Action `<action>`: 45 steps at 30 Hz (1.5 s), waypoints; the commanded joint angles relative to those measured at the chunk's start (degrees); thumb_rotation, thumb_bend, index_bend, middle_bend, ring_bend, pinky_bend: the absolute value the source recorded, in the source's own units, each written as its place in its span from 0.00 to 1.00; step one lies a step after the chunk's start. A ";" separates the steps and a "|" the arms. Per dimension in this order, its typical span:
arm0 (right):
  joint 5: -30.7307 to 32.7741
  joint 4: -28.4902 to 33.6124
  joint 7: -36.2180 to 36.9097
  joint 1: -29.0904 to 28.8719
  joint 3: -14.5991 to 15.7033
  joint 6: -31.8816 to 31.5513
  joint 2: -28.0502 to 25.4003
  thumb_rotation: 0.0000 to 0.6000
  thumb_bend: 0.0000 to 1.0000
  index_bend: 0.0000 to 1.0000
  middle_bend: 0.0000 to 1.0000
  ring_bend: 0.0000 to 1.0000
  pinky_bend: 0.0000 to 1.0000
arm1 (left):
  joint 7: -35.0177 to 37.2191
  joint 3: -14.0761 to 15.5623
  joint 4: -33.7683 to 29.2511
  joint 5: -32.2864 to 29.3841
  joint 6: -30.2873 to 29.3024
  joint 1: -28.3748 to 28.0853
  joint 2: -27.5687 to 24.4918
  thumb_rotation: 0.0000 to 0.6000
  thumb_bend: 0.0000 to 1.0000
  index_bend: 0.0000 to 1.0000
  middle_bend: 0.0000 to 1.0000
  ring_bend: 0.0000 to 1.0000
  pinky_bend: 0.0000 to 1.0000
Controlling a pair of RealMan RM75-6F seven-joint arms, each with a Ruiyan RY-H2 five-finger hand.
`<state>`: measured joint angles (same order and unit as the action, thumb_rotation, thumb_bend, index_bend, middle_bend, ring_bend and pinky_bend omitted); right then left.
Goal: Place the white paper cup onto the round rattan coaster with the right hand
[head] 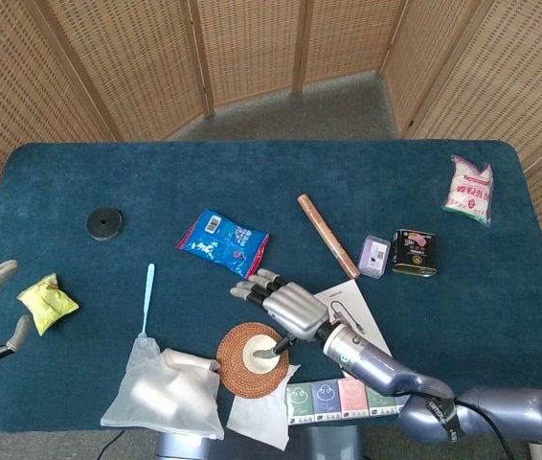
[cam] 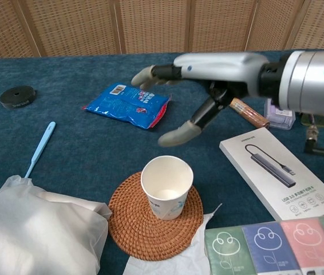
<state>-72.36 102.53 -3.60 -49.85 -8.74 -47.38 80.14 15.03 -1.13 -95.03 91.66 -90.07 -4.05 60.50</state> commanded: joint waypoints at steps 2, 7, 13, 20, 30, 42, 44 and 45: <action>1.82 -2.10 4.65 2.87 -2.05 -3.32 -2.69 0.98 0.27 0.00 0.02 0.00 0.00 | 0.02 0.11 0.30 -0.01 0.07 0.06 0.37 0.37 0.48 0.09 0.13 0.12 0.03; 3.83 -3.98 4.32 5.96 -1.81 -6.91 -4.43 1.00 0.35 0.00 0.03 0.00 0.00 | -0.19 0.00 0.55 0.00 0.15 -0.06 0.86 0.37 0.48 0.10 0.13 0.12 0.03; 5.39 -7.30 0.34 10.82 0.16 -13.19 -4.70 1.00 0.36 0.00 0.03 0.00 0.00 | -0.85 -0.23 0.98 -0.17 0.59 -0.43 1.45 0.37 0.48 0.11 0.13 0.11 0.03; 9.69 -10.84 -1.76 17.04 1.06 -19.23 -5.42 1.00 0.39 0.00 0.04 0.00 0.00 | -1.16 -0.36 1.13 -0.17 1.29 -0.97 1.89 0.37 0.48 0.12 0.13 0.11 0.03; 9.57 -12.12 -2.96 25.51 3.59 -26.53 -7.67 1.00 0.39 0.01 0.05 0.00 0.00 | -4.41 0.21 0.41 -0.08 0.61 -0.21 2.51 0.37 0.48 0.13 0.13 0.09 0.02; 7.25 -9.79 -4.49 33.49 4.74 -34.57 -8.75 1.00 0.39 0.02 0.05 0.00 0.00 | -9.32 0.56 0.97 0.17 -3.70 2.72 4.31 0.38 0.48 0.13 0.12 0.08 0.00; 6.88 -9.57 -3.71 34.15 4.35 -34.89 -8.88 1.00 0.39 0.02 0.05 0.00 0.00 | -8.94 0.46 1.47 -0.21 -3.67 2.86 4.77 0.38 0.48 0.13 0.12 0.08 0.00; 6.68 -9.56 -3.40 34.38 4.15 -35.02 -8.87 1.00 0.39 0.02 0.05 0.00 0.00 | -8.94 0.42 1.74 -0.43 -3.52 2.87 4.93 0.37 0.48 0.13 0.12 0.08 0.00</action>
<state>-65.46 92.86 -7.28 -15.73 -4.39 -82.20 71.34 6.01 -0.65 -93.49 91.40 -93.67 -1.26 65.26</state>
